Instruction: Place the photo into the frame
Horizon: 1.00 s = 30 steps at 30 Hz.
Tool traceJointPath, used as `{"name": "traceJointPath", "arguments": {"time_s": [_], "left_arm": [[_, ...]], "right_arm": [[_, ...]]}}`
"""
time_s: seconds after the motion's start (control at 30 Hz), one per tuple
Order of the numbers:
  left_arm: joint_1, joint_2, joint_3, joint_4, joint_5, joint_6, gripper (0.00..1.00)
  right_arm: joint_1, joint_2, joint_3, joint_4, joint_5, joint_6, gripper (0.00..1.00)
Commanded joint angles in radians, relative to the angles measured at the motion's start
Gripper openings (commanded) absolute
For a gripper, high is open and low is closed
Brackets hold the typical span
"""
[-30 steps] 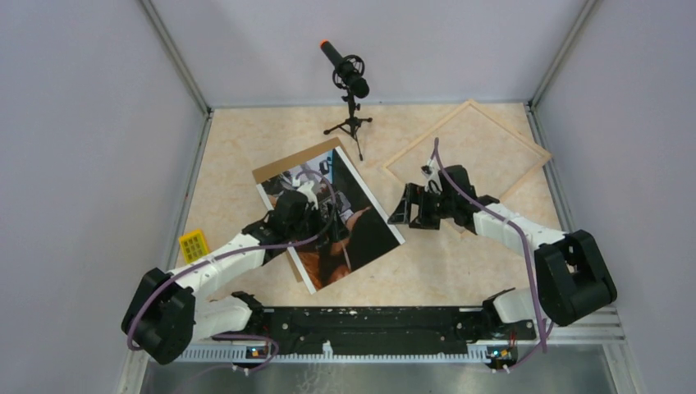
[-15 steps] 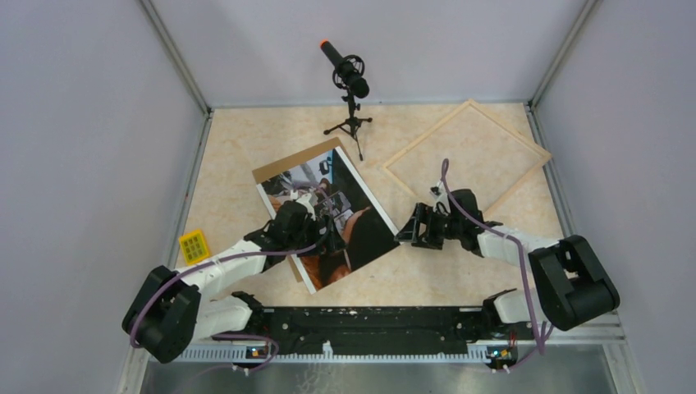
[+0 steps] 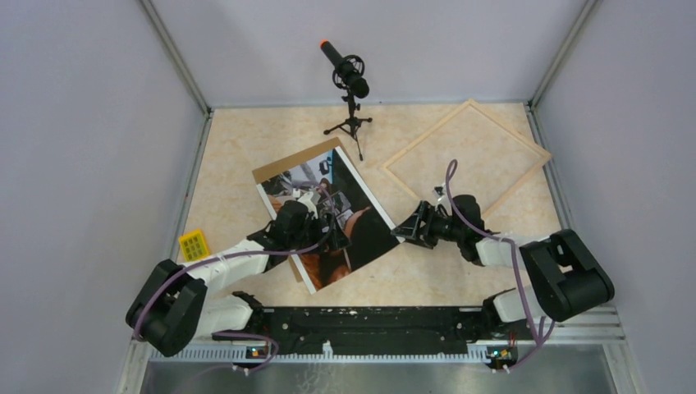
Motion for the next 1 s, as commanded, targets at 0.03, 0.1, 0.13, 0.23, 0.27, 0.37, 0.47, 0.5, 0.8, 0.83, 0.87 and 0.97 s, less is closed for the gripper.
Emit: {"name": "traceJointPath", "arguments": {"time_s": [0.03, 0.1, 0.13, 0.23, 0.27, 0.37, 0.47, 0.5, 0.8, 0.83, 0.87, 0.97], "left_arm": [[0.002, 0.023, -0.022, 0.017, 0.012, 0.012, 0.98], [0.002, 0.021, -0.026, 0.022, 0.015, 0.011, 0.98], [0.001, 0.019, -0.027, 0.026, 0.017, 0.010, 0.98], [0.002, 0.018, -0.032, 0.034, 0.026, 0.006, 0.98], [0.002, 0.015, -0.035, 0.040, 0.032, 0.003, 0.98], [0.003, 0.007, -0.037, 0.046, 0.036, 0.004, 0.98], [0.003, -0.011, -0.030, 0.035, 0.030, 0.010, 0.98], [0.002, -0.018, -0.028, 0.032, 0.031, 0.011, 0.98], [0.002, -0.171, 0.052, -0.112, 0.021, 0.042, 0.98], [0.002, -0.195, 0.082, -0.150, 0.012, 0.057, 0.98], [0.001, -0.221, 0.117, -0.192, 0.002, 0.074, 0.98], [0.001, -0.296, 0.214, -0.289, -0.040, 0.121, 0.98]], "right_arm": [[0.009, 0.050, 0.006, 0.188, -0.029, 0.076, 0.67], [0.015, 0.066, 0.000, 0.253, -0.047, 0.112, 0.67], [0.017, 0.071, -0.010, 0.307, -0.053, 0.144, 0.67], [0.045, 0.088, -0.023, 0.408, 0.000, 0.227, 0.61], [0.069, 0.096, -0.024, 0.427, 0.042, 0.250, 0.57], [0.179, 0.123, -0.042, 0.493, 0.245, 0.300, 0.45], [0.294, 0.153, -0.023, 0.499, 0.447, 0.318, 0.41], [0.318, 0.158, -0.026, 0.520, 0.517, 0.323, 0.38], [0.419, -0.041, 0.067, 0.083, 0.827, 0.293, 0.11], [0.419, -0.098, 0.103, -0.049, 0.843, 0.255, 0.07], [0.418, -0.162, 0.150, -0.188, 0.858, 0.198, 0.05], [0.414, -0.355, 0.301, -0.631, 0.988, 0.044, 0.00]]}}
